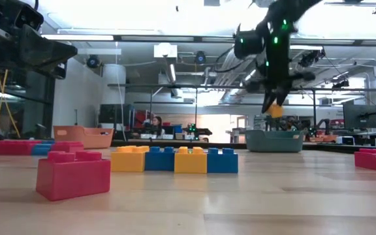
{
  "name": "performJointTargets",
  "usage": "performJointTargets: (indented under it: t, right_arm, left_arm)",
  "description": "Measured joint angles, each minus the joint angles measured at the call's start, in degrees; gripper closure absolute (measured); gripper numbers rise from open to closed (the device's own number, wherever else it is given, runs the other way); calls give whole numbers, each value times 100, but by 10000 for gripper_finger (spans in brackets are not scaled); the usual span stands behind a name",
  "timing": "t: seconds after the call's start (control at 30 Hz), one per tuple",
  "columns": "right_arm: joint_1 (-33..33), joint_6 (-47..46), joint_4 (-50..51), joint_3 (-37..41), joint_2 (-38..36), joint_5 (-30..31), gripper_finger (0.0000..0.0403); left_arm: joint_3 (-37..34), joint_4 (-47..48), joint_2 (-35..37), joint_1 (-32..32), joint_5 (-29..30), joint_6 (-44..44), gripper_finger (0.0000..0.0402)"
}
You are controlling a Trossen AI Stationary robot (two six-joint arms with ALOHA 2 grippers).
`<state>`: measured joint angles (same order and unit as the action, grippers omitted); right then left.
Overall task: Sort blocks
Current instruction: Put the yellow game piece into the blue bin
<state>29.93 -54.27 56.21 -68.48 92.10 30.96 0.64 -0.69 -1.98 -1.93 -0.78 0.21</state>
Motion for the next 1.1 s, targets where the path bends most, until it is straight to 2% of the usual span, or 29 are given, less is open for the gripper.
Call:
performJointTargets:
  t: [0.13, 0.27, 0.5, 0.63, 0.73, 0.87, 1.0, 1.1]
  right_arm:
    - [339, 1010, -896, 319, 4, -168, 388]
    - [566, 1677, -1222, 373, 4, -538, 339]
    - [570, 1990, -1163, 373, -107, -801, 235]
    - [420, 1824, -1210, 373, -417, -1458, 204]
    - [-110, 1486, -1744, 373, -741, -1994, 200]
    - [-1426, 722, -3160, 369, -891, -2397, 199]
    - [-3003, -325, -4592, 359, -507, -1950, 199]
    - [-3938, -1063, -4864, 135, 136, -1549, 199]
  left_arm:
    - [0, 0, 0, 1, 0, 0, 401]
    - [0, 2, 0, 0, 0, 0, 401]
    - [0, 0, 0, 0, 0, 0, 401]
    - [0, 0, 0, 1, 0, 0, 401]
    - [0, 0, 0, 2, 0, 0, 401]
    - [0, 0, 0, 2, 0, 0, 401]
    - [0, 0, 0, 1, 0, 0, 401]
    - [0, 1, 0, 2, 1, 0, 401]
